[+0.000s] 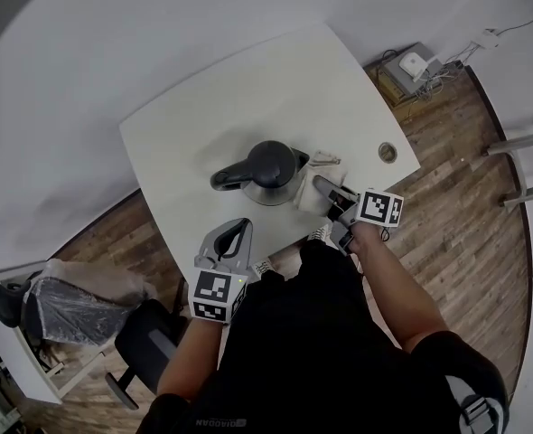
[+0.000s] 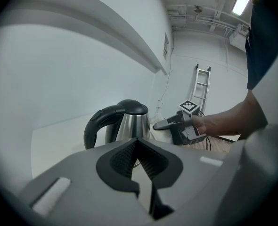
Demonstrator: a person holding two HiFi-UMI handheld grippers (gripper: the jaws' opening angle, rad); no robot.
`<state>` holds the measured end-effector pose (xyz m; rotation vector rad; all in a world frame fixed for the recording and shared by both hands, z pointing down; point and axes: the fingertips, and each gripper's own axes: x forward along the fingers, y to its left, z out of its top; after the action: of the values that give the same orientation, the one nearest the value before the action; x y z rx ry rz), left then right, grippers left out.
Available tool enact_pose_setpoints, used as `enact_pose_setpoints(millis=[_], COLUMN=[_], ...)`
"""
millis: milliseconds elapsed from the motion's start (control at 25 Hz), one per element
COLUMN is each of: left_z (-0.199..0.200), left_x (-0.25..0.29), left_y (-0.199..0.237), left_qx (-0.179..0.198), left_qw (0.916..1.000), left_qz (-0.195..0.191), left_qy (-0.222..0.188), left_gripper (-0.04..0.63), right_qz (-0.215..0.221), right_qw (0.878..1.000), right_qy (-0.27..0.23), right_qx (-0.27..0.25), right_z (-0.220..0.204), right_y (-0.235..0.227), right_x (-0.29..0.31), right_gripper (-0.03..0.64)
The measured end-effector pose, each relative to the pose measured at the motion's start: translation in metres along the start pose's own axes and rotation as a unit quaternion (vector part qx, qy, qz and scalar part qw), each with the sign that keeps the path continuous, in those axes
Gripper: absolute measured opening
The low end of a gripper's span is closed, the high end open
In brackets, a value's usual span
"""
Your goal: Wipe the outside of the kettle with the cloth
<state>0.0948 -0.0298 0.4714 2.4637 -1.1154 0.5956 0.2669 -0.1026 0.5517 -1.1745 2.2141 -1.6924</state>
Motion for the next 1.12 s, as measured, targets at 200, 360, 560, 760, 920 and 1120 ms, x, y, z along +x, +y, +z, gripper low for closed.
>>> enact_pose_setpoints(millis=[200,360,560,760,920,1120], left_z=[-0.002,-0.004,-0.003,-0.003,0.003,0.032], left_x=[0.005,0.000,-0.008,-0.022,-0.031,-0.028], left_y=[0.001,0.006,0.013,0.019,0.026,0.019], left_qx=[0.001,0.000,-0.003,0.002,0.010,0.019], left_qw=[0.9999,0.9996,0.9994,0.9994,0.9986,0.9952], left_qz=[0.010,0.026,0.035,0.035,0.043,0.073], left_qy=[0.010,0.012,0.004,-0.009,-0.028,-0.063], left_gripper=[0.006,0.006,0.006,0.008,0.006,0.006], right_qz=[-0.027,-0.050,-0.100,-0.116,-0.087,-0.018], right_qw=[0.999,0.998,0.993,0.992,0.995,0.992], right_qy=[0.023,0.042,0.061,0.041,-0.003,-0.020], right_qx=[0.016,0.016,-0.007,-0.015,-0.057,-0.124], right_z=[-0.011,-0.018,-0.023,-0.021,0.000,0.048], right_y=[-0.040,-0.061,-0.082,-0.079,-0.032,0.038], right_x=[0.012,0.019,0.025,0.019,0.000,-0.033], right_gripper=[0.095,0.095,0.095,0.095,0.095,0.095])
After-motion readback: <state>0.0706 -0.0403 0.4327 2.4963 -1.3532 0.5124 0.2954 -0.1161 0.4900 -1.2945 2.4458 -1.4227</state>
